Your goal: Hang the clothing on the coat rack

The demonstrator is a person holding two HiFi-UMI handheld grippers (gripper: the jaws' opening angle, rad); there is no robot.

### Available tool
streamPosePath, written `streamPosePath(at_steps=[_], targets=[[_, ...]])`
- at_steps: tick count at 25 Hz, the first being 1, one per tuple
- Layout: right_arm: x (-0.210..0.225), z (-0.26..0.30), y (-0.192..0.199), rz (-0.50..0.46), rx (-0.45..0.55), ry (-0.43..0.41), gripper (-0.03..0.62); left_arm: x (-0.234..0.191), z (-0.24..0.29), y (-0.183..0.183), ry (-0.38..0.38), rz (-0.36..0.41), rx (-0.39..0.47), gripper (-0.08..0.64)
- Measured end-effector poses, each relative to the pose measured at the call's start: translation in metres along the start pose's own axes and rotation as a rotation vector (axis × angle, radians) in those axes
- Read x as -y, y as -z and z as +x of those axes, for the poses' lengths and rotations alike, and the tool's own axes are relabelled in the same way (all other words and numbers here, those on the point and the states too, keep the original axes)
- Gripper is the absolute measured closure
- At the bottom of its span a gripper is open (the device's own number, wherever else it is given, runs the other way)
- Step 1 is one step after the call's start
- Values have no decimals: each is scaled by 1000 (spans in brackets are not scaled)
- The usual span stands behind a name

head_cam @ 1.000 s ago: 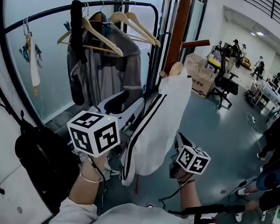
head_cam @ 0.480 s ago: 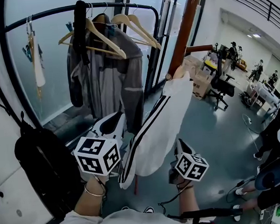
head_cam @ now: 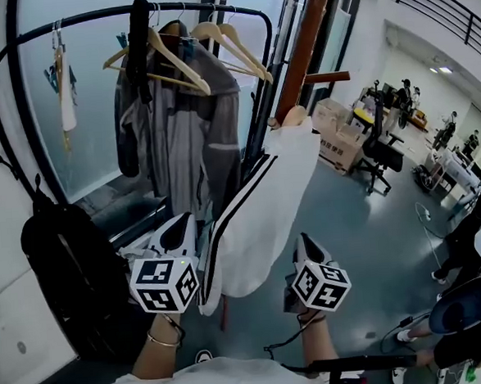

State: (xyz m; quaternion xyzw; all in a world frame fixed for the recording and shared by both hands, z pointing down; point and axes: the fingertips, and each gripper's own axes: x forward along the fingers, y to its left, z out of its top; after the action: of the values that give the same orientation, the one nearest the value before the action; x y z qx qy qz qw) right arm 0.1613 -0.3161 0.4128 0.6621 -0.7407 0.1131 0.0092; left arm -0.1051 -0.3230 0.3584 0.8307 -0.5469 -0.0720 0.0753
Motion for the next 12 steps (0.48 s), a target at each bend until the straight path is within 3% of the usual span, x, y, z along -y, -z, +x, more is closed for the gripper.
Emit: streamPosePath(at_steps=[12], targets=[[16, -21, 8, -12, -16, -34, 571, 12, -20, 37, -74, -22, -78, 552]])
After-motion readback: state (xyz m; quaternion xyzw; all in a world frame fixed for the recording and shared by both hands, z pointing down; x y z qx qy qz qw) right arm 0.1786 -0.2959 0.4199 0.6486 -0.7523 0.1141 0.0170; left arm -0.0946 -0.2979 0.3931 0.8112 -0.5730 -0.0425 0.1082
